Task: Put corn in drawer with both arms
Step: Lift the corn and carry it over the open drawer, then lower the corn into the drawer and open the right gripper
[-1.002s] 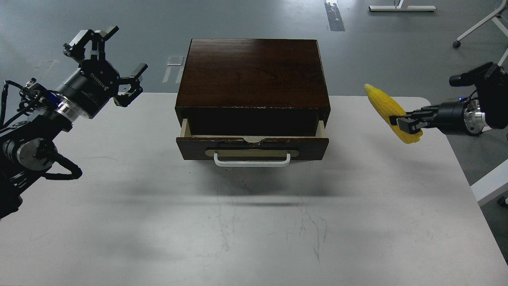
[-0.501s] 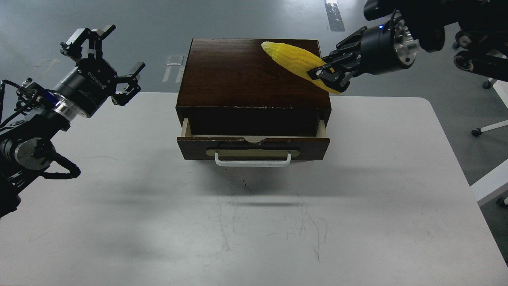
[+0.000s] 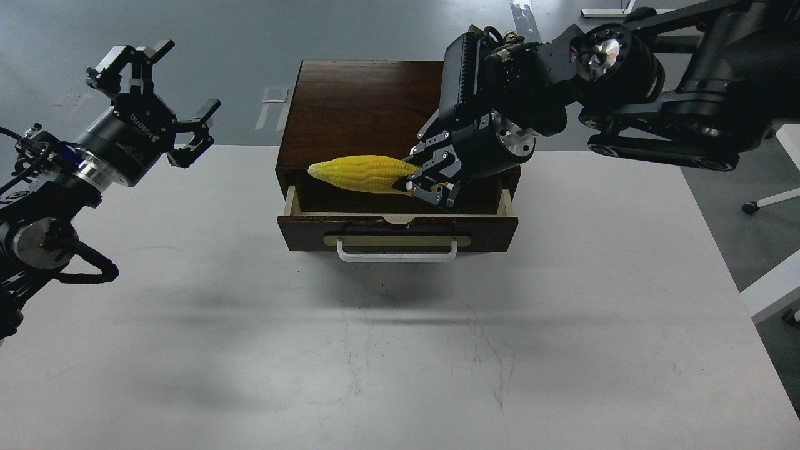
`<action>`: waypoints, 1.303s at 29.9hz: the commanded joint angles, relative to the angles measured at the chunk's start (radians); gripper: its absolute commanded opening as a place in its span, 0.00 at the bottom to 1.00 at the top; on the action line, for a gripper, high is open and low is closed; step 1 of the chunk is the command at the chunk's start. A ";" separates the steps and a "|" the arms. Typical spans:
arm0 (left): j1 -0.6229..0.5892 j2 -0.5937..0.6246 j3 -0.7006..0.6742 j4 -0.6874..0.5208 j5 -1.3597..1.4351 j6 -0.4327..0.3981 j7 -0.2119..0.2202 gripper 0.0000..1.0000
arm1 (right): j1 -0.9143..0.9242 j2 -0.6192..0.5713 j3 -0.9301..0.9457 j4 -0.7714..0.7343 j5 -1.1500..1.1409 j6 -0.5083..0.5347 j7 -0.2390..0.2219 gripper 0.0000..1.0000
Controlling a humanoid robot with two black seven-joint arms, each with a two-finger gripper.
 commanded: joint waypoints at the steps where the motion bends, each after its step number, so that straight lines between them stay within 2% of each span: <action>1: 0.000 0.001 -0.001 -0.001 0.000 0.000 0.000 0.98 | -0.013 0.033 -0.019 -0.028 -0.018 -0.017 0.000 0.00; 5: 0.000 0.002 -0.003 -0.001 0.000 0.000 0.000 0.98 | -0.042 0.073 -0.037 -0.077 -0.037 -0.058 0.000 0.00; 13: 0.002 0.004 -0.011 -0.001 0.000 -0.002 0.000 0.98 | -0.067 0.081 -0.048 -0.087 -0.037 -0.060 0.000 0.01; 15: 0.002 0.005 -0.011 -0.001 0.000 -0.002 0.000 0.98 | -0.067 0.081 -0.060 -0.088 -0.035 -0.060 0.000 0.07; 19: 0.002 0.005 -0.011 -0.001 0.000 -0.006 0.000 0.98 | -0.067 0.073 -0.065 -0.088 -0.035 -0.060 0.000 0.31; 21: 0.002 0.004 -0.011 -0.001 0.000 -0.008 0.000 0.98 | -0.067 0.070 -0.065 -0.088 -0.035 -0.060 0.000 0.34; 24: 0.002 0.005 -0.011 -0.001 0.000 -0.008 0.000 0.98 | -0.067 0.070 -0.065 -0.088 -0.034 -0.062 0.000 0.48; 27: 0.002 0.005 -0.011 -0.001 0.000 -0.008 0.000 0.98 | -0.067 0.071 -0.063 -0.087 -0.034 -0.062 0.000 0.51; 30: 0.003 0.009 -0.012 -0.001 0.000 -0.008 0.000 0.98 | -0.067 0.071 -0.063 -0.087 -0.032 -0.062 0.000 0.58; 33: 0.003 0.009 -0.012 -0.003 0.000 -0.008 0.000 0.98 | -0.064 0.070 -0.062 -0.085 -0.032 -0.063 0.000 0.59; 36: 0.003 0.009 -0.012 -0.004 0.000 -0.008 0.000 0.98 | -0.056 0.062 -0.057 -0.085 -0.026 -0.063 0.000 0.64; 37: 0.003 0.009 -0.012 -0.006 0.000 -0.008 0.000 0.98 | -0.053 0.055 -0.053 -0.084 -0.022 -0.066 0.000 0.69; 39: 0.003 0.009 -0.015 -0.007 0.000 -0.008 0.000 0.98 | -0.048 0.044 -0.046 -0.087 -0.016 -0.068 0.000 0.70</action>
